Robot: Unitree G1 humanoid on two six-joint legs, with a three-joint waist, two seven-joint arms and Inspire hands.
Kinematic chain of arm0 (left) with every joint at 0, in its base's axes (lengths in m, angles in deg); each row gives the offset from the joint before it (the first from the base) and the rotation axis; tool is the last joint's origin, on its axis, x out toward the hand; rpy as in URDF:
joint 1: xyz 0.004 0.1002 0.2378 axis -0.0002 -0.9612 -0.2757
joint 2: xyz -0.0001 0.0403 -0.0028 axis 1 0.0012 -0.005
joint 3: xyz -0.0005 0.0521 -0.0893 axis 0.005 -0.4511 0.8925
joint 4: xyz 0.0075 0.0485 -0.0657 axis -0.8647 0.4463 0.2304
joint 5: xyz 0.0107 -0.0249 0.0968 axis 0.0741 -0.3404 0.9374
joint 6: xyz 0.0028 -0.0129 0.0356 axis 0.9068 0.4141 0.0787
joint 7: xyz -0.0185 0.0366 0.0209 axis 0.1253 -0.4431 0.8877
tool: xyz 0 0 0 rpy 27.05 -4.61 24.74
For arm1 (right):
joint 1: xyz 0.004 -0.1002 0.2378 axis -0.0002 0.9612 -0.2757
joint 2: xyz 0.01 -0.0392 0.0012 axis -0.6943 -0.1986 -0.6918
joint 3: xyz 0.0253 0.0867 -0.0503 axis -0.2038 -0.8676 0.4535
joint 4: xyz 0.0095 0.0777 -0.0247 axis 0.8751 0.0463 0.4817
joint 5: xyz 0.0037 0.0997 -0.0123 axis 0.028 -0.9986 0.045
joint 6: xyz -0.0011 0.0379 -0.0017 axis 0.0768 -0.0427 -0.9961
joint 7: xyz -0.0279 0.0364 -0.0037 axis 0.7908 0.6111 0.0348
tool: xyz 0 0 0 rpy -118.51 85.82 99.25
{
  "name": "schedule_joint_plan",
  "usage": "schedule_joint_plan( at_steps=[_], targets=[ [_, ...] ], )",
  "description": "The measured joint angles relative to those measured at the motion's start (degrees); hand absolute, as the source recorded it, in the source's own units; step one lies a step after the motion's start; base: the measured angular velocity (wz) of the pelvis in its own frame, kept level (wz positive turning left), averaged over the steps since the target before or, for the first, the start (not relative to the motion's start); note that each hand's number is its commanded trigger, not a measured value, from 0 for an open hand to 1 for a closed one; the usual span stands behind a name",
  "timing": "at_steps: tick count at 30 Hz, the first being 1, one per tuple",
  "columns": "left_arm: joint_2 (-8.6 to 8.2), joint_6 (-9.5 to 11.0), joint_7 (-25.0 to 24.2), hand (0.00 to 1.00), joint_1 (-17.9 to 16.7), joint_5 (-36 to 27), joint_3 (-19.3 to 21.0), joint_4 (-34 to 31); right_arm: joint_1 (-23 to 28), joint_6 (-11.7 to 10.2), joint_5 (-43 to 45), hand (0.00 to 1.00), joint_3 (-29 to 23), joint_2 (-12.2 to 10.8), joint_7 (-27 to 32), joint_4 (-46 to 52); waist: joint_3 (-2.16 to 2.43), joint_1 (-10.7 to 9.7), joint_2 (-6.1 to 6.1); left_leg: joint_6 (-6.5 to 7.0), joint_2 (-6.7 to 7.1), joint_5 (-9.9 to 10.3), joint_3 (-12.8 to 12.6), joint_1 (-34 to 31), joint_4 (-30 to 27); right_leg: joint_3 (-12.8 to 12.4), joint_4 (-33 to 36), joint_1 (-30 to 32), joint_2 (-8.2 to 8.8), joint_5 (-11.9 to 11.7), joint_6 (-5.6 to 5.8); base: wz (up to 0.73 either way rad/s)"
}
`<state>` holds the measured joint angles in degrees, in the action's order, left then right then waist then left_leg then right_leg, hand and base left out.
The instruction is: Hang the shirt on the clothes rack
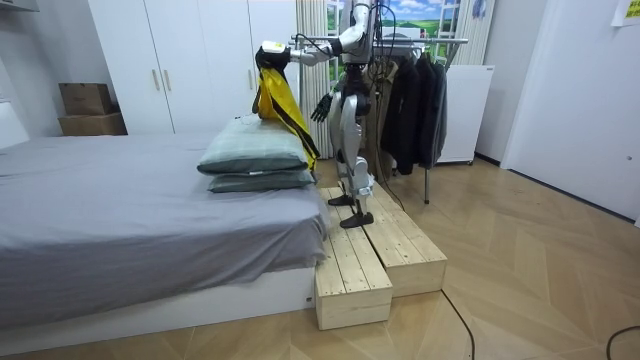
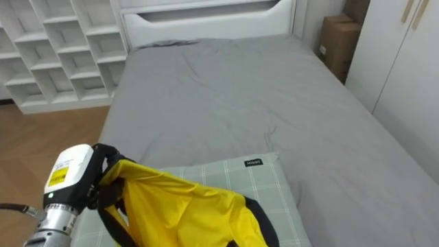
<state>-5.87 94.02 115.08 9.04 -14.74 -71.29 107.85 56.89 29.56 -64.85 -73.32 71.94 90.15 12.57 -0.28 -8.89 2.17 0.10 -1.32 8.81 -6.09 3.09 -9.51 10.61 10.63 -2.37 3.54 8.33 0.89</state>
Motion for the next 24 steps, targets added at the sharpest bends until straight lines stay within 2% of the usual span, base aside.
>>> schedule_joint_plan(
  at_steps=[7, 11, 15, 20, 24],
  targets=[
    [0.63, 0.87, -0.17, 1.00, -0.20, 1.78, -0.02, -2.97, -0.44, -0.71, 0.91, 0.00, 0.33, 0.06, -2.73, 10.39, 0.03, 1.27, -0.22, -0.05, -0.04, 0.05, -0.29, 0.54, 0.00, -0.37, -0.06, -0.34, -0.08, -0.01, -0.01, -0.02],
    [3.06, 0.88, -0.20, 1.00, -0.21, 3.39, -0.02, -7.74, -0.48, -0.70, 2.78, 0.00, 0.39, 0.33, -4.50, 16.01, 0.11, 1.95, -0.11, -0.05, -0.04, 0.07, -0.14, 0.62, -0.02, -0.24, -0.14, -0.59, -0.09, -0.02, -0.02, 0.02],
    [5.05, 1.09, -0.17, 1.00, -0.17, 5.39, -0.02, -12.54, -0.60, -1.14, 4.22, 0.00, 0.79, 2.18, -6.60, 21.67, 0.15, 2.55, 0.14, -0.06, -0.05, 0.07, -0.11, 0.95, -0.01, -0.17, -0.13, -0.94, -0.07, -0.05, -0.06, 0.00],
    [5.63, 1.23, -0.77, 1.00, -0.15, 8.81, 0.22, -15.45, -0.62, -1.23, 6.61, 0.00, 0.64, 3.50, -9.42, 25.95, -0.11, 3.49, 0.66, -0.14, -0.07, 0.26, -0.06, 1.46, -0.03, -0.25, -0.28, -1.52, -0.11, -0.01, 0.01, -0.01],
    [7.62, 2.89, -0.89, 1.00, -0.14, 11.76, 1.28, -20.64, -1.15, -1.26, 6.70, 0.00, 0.27, 3.90, -11.23, 28.28, -0.13, 4.10, 1.10, -0.11, -0.09, 0.31, -0.18, 1.33, -0.04, -0.42, -0.91, -1.59, -0.25, -0.23, 0.03, -0.02]
  ],
)
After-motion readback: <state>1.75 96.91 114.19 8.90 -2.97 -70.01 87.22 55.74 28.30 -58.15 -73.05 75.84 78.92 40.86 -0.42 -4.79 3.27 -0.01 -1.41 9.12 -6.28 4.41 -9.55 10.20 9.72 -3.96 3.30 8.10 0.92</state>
